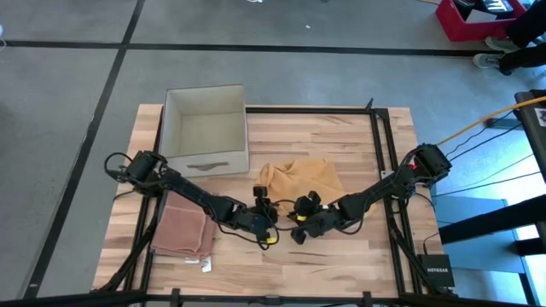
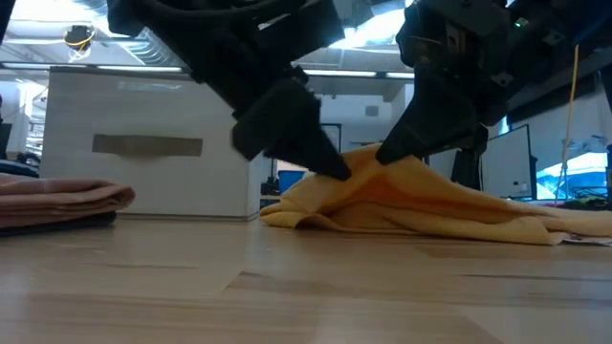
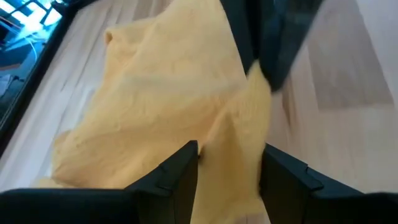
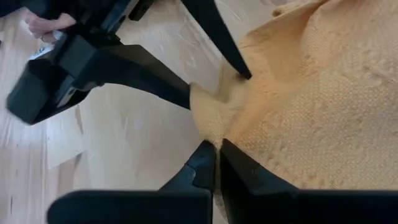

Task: Fold towel
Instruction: Fold the yellow towel

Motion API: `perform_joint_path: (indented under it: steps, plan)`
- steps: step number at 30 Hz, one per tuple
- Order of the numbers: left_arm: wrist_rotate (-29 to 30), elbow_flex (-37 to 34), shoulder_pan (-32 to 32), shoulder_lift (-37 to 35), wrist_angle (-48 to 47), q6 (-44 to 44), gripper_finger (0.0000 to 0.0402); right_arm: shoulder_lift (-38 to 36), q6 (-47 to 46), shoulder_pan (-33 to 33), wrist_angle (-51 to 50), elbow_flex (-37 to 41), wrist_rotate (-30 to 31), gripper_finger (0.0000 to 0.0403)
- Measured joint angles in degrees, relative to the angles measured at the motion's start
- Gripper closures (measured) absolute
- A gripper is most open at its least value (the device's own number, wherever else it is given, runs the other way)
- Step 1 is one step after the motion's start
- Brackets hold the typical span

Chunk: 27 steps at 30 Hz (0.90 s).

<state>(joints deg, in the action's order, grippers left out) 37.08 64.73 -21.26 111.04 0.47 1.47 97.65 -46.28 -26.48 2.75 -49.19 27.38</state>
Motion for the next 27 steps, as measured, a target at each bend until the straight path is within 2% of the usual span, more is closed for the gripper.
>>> perform_joint_path:
  steps: [6,10,12,17,23,27]
  plan:
    - [-0.45,-0.02,0.08,0.21,-7.10,3.40,0.0259,0.00,0.22,0.00,0.11,-0.02,-0.01,0.0386]
    - [-0.42,-0.02,0.68,0.22,-5.90,4.51,0.0269,-0.02,0.22,0.00,0.26,-0.02,-0.30,0.0386]
    - [-0.42,-0.02,0.74,0.22,-5.55,4.53,0.0292,-0.02,0.24,0.00,0.26,-0.02,-0.42,0.0386]
    - [-0.42,-0.02,0.74,0.22,-5.77,4.27,0.0386,-0.02,1.77,0.00,0.55,-0.02,2.03,0.0386]
    - [0.74,2.69,-0.16,-1.07,-13.69,4.79,0.0392,-1.28,6.44,-0.11,-0.01,-0.02,0.68,0.0378]
    - [6.20,5.87,-2.32,-3.16,-21.08,7.19,0.0395,-6.73,10.14,-0.58,-5.10,-0.10,-1.01,0.0336]
